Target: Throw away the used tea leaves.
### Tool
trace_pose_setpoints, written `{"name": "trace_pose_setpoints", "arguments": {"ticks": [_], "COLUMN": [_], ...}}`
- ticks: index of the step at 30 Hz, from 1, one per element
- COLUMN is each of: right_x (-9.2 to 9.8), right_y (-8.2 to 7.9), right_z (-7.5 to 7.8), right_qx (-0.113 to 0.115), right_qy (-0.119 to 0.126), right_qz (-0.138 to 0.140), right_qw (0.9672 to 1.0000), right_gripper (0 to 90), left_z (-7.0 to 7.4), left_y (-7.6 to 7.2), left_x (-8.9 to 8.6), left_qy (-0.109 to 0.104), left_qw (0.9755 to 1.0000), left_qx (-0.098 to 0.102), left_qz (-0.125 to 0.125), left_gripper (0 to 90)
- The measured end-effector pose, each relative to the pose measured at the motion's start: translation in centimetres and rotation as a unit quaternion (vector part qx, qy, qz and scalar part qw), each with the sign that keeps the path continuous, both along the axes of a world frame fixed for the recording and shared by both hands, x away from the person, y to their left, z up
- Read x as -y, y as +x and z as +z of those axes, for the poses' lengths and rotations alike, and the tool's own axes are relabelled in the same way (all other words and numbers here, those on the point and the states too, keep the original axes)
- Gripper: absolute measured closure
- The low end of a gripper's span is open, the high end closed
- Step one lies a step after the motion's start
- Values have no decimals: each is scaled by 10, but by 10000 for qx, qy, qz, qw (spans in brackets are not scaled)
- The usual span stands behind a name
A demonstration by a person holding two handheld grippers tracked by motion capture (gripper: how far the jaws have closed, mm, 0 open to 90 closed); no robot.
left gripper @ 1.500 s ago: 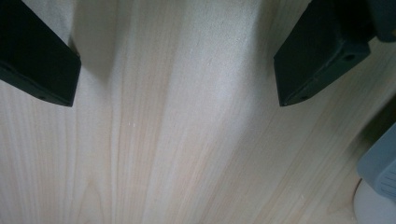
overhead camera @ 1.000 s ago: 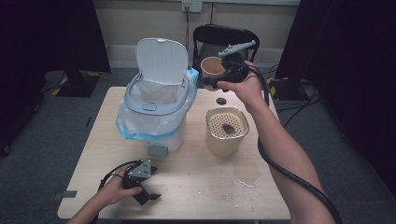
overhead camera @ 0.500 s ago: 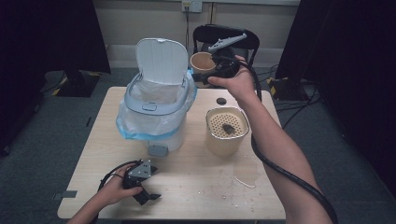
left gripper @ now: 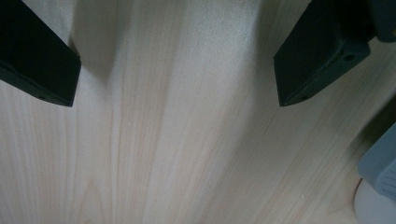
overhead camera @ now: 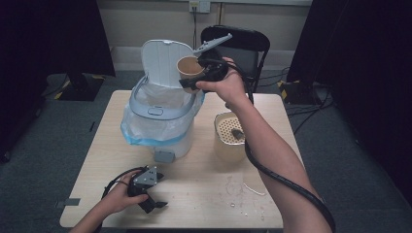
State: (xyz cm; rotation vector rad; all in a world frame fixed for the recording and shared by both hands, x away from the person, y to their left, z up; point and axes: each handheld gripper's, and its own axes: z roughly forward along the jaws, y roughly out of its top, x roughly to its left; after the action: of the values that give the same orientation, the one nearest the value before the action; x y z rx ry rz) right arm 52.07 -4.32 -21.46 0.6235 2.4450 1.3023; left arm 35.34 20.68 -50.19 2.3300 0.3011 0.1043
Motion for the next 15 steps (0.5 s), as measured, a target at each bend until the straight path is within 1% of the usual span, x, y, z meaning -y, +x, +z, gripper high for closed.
{"name": "trace_pose_setpoints", "arguments": {"ticks": [2, 7, 13, 15], "right_x": [-5, -16, -25, -27], "right_y": [0, 1, 2, 2], "right_z": [-1, -8, -16, -17], "right_qx": [-28, -77, -213, -201], "right_qy": [48, 40, 35, 34], "right_qz": [66, 175, 237, 260], "right_qw": [10000, 9998, 9995, 9995], "right_gripper": [329, 317, 229, 212], "left_z": [0, 0, 0, 0], "left_y": [0, 0, 0, 0], "left_x": [0, 0, 0, 0], "left_qy": [-1, 0, -7, -14], "left_qw": [10000, 10000, 10000, 10000], "left_qx": [-7, -7, -1, 0], "left_qz": [4, 1, -26, -36], "left_gripper": [0, 0, 0, 0]}}
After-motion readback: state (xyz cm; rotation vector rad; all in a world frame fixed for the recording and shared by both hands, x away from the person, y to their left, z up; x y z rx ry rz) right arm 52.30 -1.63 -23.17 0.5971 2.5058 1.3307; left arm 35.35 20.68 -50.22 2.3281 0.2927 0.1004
